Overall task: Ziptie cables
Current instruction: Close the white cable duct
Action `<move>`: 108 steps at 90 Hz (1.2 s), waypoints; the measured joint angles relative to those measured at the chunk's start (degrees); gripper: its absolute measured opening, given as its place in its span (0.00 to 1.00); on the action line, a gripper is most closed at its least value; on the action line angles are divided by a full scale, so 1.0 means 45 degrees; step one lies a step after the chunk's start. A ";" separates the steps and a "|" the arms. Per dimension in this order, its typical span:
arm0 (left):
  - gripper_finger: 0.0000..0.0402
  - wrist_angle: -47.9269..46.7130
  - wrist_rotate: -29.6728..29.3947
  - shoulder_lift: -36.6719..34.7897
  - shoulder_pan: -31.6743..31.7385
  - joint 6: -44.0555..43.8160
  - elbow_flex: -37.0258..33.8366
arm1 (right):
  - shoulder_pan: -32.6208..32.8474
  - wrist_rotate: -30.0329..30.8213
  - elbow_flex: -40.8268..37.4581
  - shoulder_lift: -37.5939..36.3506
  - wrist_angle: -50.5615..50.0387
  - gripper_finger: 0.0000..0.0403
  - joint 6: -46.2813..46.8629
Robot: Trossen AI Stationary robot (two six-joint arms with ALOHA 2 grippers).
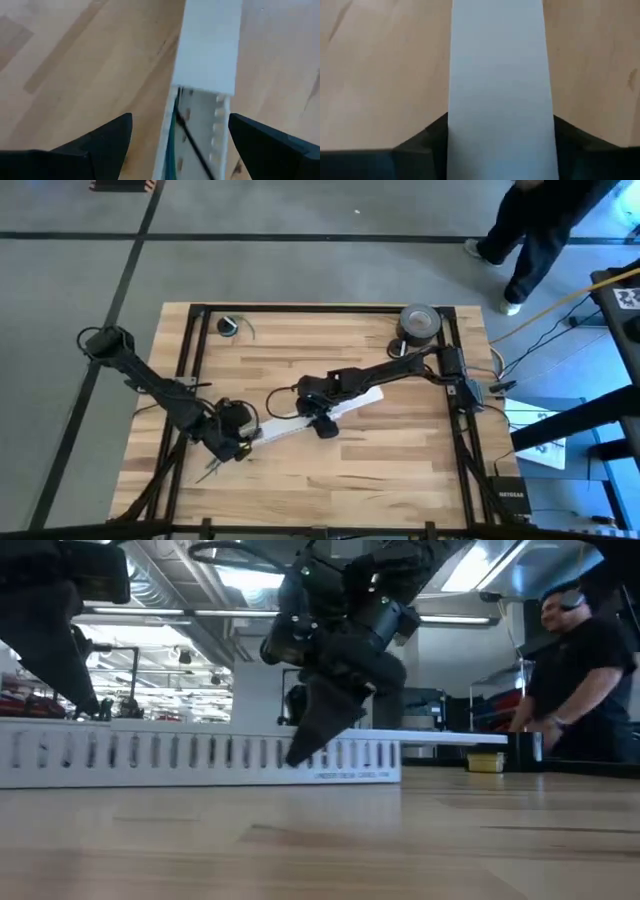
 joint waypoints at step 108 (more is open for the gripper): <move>0.78 0.2302 0.2326 -0.0078 0.3724 0.8808 -0.1033 | 0.0580 0.0679 0.0151 -0.0033 0.0313 0.88 0.3663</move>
